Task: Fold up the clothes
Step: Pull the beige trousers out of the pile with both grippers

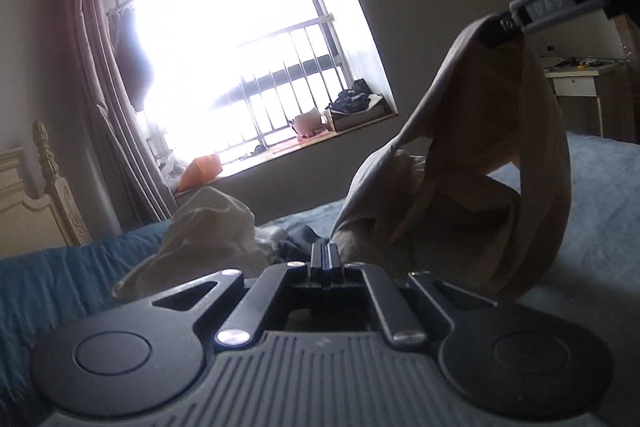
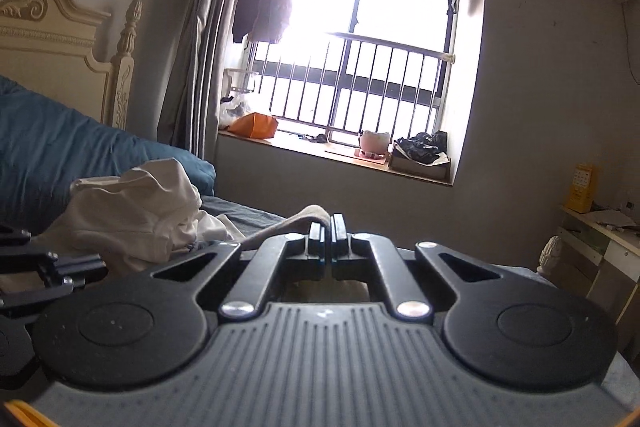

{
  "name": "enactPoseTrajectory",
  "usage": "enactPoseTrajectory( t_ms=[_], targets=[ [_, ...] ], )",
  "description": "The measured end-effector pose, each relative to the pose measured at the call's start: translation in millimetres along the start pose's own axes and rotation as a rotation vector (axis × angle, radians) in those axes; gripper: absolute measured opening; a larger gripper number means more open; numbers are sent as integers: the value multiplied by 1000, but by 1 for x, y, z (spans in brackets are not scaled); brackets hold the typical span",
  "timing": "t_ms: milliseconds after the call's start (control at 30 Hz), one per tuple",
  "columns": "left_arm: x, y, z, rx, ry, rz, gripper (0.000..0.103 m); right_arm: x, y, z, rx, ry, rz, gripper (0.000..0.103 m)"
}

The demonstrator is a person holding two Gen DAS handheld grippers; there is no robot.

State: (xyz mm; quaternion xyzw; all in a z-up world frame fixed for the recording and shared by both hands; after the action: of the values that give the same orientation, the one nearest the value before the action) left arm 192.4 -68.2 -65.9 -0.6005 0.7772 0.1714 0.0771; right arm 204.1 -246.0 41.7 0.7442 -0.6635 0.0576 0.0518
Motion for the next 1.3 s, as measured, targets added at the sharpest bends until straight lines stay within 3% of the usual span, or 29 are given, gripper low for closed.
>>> enactPoseTrajectory(
  t_ms=[133, 200, 367, 467, 567, 733, 800, 867, 933, 1067, 1133, 1233, 1300],
  targets=[
    [9, 46, 26, -71, 71, 47, 6, 14, 77, -13, 39, -34, 27, 1],
    [20, 67, 34, -87, 95, 75, 13, 24, 117, -15, 33, -65, 46, 1],
    [56, 115, 52, -144, 143, 194, 20, 56, 198, 8, -65, -210, 101, 1],
    [80, 134, 68, -190, 164, 265, 34, 68, 240, 37, -139, -257, 159, 1],
    [96, 137, 84, -240, 161, 311, 42, 85, 265, 87, -286, -332, 228, 1],
    [111, 125, 107, -322, 140, 329, 53, 83, 272, 204, -717, -489, 254, 8],
    [105, 116, 114, -349, 152, 313, 56, 82, 274, 222, -811, -535, 247, 14],
    [93, 102, 120, -376, 173, 282, 56, 87, 277, 213, -783, -543, 249, 25],
    [79, 82, 126, -403, 215, 246, 56, 92, 270, 188, -681, -491, 221, 32],
    [50, 38, 136, -433, 311, 175, 57, 89, 236, 138, -475, -324, 162, 65],
    [39, 13, 144, -441, 357, 152, 57, 87, 215, 122, -394, -260, 140, 71],
    [28, -31, 158, -453, 430, 132, 57, 72, 158, 125, -387, -226, 39, 80],
    [24, -59, 166, -456, 474, 131, 57, 51, 109, 138, -423, -212, -42, 80]
  ],
)
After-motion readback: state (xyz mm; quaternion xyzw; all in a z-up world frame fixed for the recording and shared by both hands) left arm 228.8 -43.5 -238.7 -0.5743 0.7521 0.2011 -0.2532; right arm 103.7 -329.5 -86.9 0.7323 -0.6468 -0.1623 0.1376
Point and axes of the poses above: each gripper's, at about its wrist camera, not at the fingertips, and y roughly against the way its jaws point, x to its right, z to its underside, the point moved 6 cm from there along -y, roughly the way its jaws point, and after that the axes turned 8 degrees about x, right-handed, at the moved point
